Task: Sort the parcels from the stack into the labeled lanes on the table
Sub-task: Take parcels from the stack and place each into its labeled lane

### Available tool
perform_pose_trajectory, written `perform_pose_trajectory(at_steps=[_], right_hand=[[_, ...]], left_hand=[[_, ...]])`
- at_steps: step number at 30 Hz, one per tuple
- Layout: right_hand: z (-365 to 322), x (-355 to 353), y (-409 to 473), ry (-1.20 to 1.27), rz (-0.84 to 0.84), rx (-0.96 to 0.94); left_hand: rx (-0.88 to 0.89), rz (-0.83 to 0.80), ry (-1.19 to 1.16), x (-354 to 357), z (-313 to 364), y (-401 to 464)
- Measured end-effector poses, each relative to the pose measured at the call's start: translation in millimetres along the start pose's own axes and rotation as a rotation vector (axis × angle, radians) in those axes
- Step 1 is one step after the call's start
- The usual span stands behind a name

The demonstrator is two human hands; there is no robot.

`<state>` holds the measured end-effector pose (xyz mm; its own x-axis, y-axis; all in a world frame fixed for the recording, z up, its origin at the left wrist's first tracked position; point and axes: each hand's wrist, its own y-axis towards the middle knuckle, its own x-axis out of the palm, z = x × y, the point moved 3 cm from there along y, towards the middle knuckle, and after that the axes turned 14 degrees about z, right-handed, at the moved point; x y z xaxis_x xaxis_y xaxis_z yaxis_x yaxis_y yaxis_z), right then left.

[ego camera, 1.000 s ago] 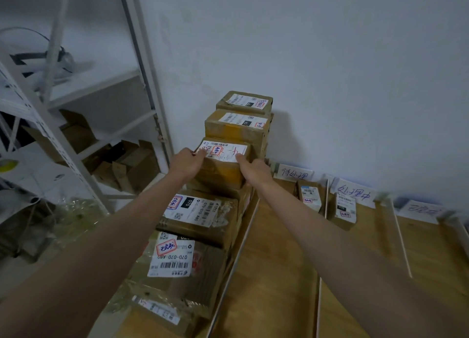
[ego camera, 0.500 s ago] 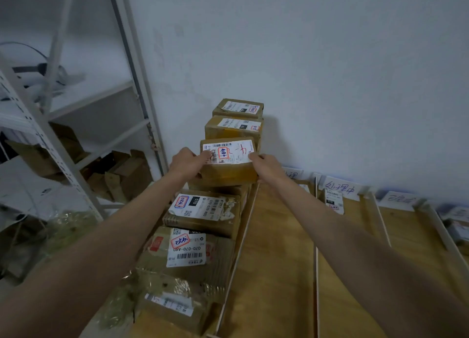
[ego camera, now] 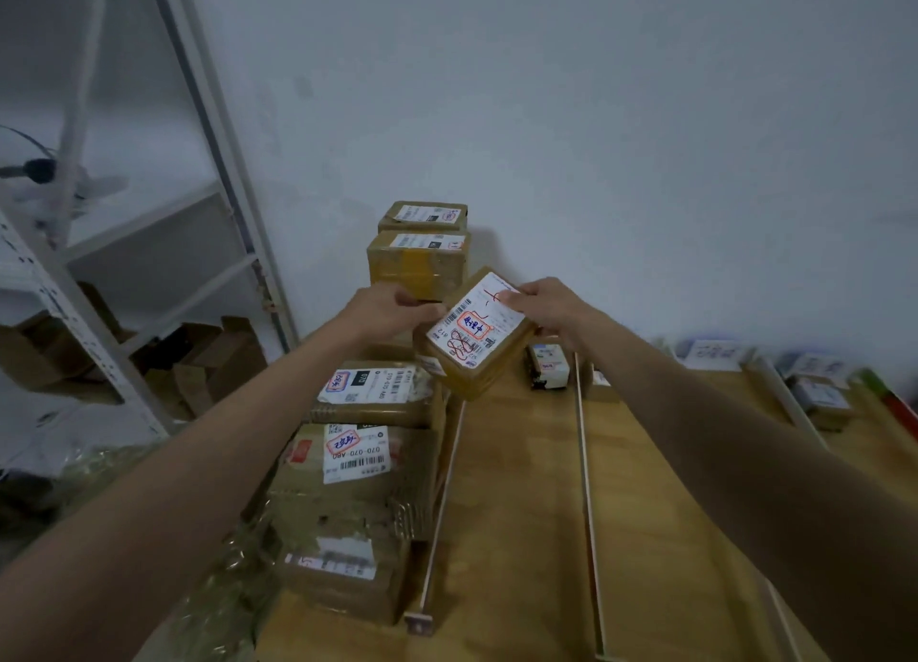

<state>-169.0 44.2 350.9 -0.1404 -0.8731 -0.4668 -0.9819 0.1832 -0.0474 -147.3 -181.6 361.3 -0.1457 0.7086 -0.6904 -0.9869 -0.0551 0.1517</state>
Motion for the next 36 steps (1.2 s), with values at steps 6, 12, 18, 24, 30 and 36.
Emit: perform_pose_trajectory(at_steps=[6, 12, 18, 24, 30, 36], right_hand=[[13.1, -30.6, -29.8, -0.096, -0.021, 0.023], [44.9, -50.6, -64.4, -0.054, 0.077, 0.034], [107.7, -82.9, -104.4, -0.092, 0.293, 0.077], [190.8, -125.7, -139.9, -0.415, 0.362, 0.078], [244.7, -176.0, -146.8, -0.647, 0.465, -0.032], [288.7, -232.9, -134.3, -0.775, 0.491, -0.155]], left_hand=[[-0.027, -0.228, -0.002, 30.0, 22.4, -27.7], [-0.019, -0.232, 0.063, 54.6, 36.3, -58.8], [-0.032, -0.240, 0.089, 102.3, 35.0, -93.2], [-0.056, -0.266, 0.101, 157.3, 37.8, -114.8], [-0.030, -0.227, 0.115, 214.6, 65.5, -126.0], [-0.042, -0.205, 0.124, 289.5, 113.8, -131.1]])
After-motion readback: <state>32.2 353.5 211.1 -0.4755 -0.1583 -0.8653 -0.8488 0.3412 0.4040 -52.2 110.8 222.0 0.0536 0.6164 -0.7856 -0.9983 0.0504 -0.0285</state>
